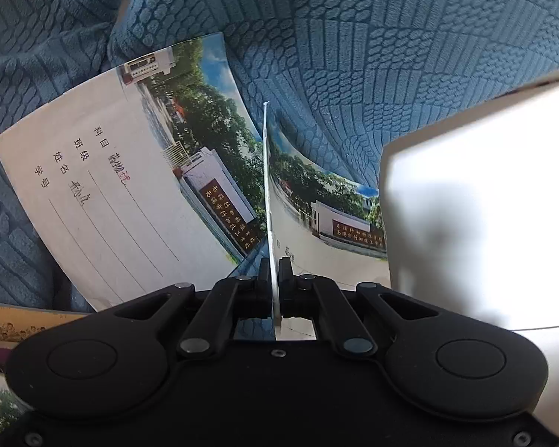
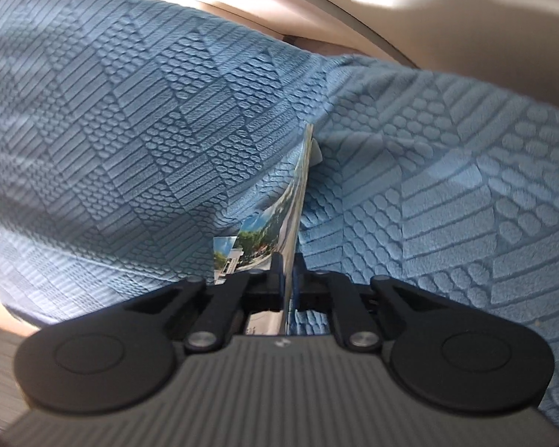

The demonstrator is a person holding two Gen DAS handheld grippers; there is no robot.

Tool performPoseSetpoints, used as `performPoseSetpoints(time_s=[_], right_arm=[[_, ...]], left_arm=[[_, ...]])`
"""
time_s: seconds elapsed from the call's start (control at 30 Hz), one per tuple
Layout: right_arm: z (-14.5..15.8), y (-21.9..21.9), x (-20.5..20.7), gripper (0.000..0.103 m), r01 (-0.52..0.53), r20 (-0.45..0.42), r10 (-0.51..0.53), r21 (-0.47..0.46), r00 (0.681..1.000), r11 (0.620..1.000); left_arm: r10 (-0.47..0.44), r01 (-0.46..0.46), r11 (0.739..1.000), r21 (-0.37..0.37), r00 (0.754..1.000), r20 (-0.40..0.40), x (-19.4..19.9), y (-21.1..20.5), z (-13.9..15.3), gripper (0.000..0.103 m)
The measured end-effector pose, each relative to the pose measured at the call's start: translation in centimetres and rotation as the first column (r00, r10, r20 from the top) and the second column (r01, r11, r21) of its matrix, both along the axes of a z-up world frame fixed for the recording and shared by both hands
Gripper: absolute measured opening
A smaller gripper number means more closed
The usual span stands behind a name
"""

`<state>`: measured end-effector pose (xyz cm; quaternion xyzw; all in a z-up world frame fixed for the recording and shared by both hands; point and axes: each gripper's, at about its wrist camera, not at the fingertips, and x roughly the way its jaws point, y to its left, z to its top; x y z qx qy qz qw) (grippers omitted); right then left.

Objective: Organize objects
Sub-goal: 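Lift the envelopes with both tools and carry them toward the purple book stack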

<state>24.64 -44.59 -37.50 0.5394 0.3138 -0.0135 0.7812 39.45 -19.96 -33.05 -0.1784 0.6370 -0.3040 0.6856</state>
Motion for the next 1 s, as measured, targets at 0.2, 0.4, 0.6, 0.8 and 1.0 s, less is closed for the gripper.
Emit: performPoseSetpoints(time_s=[0.2,0.4,0.6,0.8,1.0], right_arm=[[0.7,0.0,-0.5,0.007,-0.011,0.000,0.011,-0.033,1.000,0.999],[1.3,0.4,-1.5,0.007,-0.023,-0.017,0.022,-0.049,1.000,0.999],[2.4,1.0,-2.4,0.007,-0.046,-0.009,0.045,-0.088,0.999,0.995],[3.8,1.6,-3.4,0.007,-0.058,0.006,0.059,-0.110,0.998,0.992],[5.3,2.4,-4.5,0.007,-0.072,-0.002,0.073,-0.125,0.997,0.990]], left_arm=[[-0.006,0.006,1.000,0.010,1.000,0.013,-1.2,0.3,0.7,0.002],[-0.008,0.008,1.000,0.013,1.000,0.026,-2.1,0.9,1.4,0.002],[-0.022,0.021,1.000,0.017,0.999,0.047,-3.2,1.5,2.3,0.002],[-0.023,0.023,1.000,0.002,0.998,0.064,-4.3,2.5,3.7,0.002],[-0.018,0.019,1.000,-0.009,0.997,0.071,-5.6,3.7,5.0,0.002]])
